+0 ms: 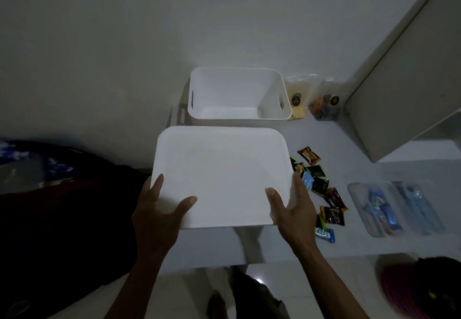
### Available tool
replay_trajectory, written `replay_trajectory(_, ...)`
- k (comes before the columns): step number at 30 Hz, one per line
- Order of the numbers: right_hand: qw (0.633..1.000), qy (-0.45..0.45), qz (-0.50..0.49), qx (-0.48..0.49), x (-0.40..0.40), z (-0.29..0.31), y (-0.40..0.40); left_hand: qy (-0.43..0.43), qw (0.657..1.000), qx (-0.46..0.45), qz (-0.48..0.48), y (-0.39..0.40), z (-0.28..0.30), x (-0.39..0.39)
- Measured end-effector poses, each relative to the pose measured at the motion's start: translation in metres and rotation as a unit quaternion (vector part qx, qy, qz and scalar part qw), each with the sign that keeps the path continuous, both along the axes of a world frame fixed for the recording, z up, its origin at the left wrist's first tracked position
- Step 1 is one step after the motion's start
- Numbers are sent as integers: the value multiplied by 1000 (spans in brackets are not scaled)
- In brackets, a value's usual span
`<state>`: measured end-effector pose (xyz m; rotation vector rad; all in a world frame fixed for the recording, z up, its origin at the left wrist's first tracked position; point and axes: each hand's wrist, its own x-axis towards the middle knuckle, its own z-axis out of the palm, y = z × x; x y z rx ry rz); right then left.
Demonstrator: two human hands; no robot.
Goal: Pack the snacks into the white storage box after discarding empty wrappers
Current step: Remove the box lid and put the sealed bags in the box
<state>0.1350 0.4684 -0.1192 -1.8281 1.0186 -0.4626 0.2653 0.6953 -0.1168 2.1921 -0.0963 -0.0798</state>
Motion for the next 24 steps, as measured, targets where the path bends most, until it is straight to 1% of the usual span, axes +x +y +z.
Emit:
replay_trajectory(3, 999, 38, 4, 23, -13, -29, 12, 51, 998, 41, -10, 12, -31, -12)
replay_trajectory(7, 995, 76, 3, 61, -14, -70, 13, 110, 992, 49, -22, 14, -75, -14)
replay_trajectory(10, 994, 93, 10, 53, -7, -102, 6, 130, 989, 58, -27, 7, -103, -10)
replay_trajectory(13, 993, 114, 17, 32, -1, -130, -1, 127, 988, 83, -35, -1, -128, -1)
replay_trajectory(16, 989, 141, 22, -23, 2, -153, -5, 118, 987, 103, -39, -6, -148, 1)
replay_trajectory(18, 986, 156, 26, -55, 3, -160, -8, 102, 987, 119, -42, -9, -156, -1)
replay_trajectory(24, 979, 167, 50, -102, -4, -179, -4, 70, 982, 163, -61, -12, -172, -10)
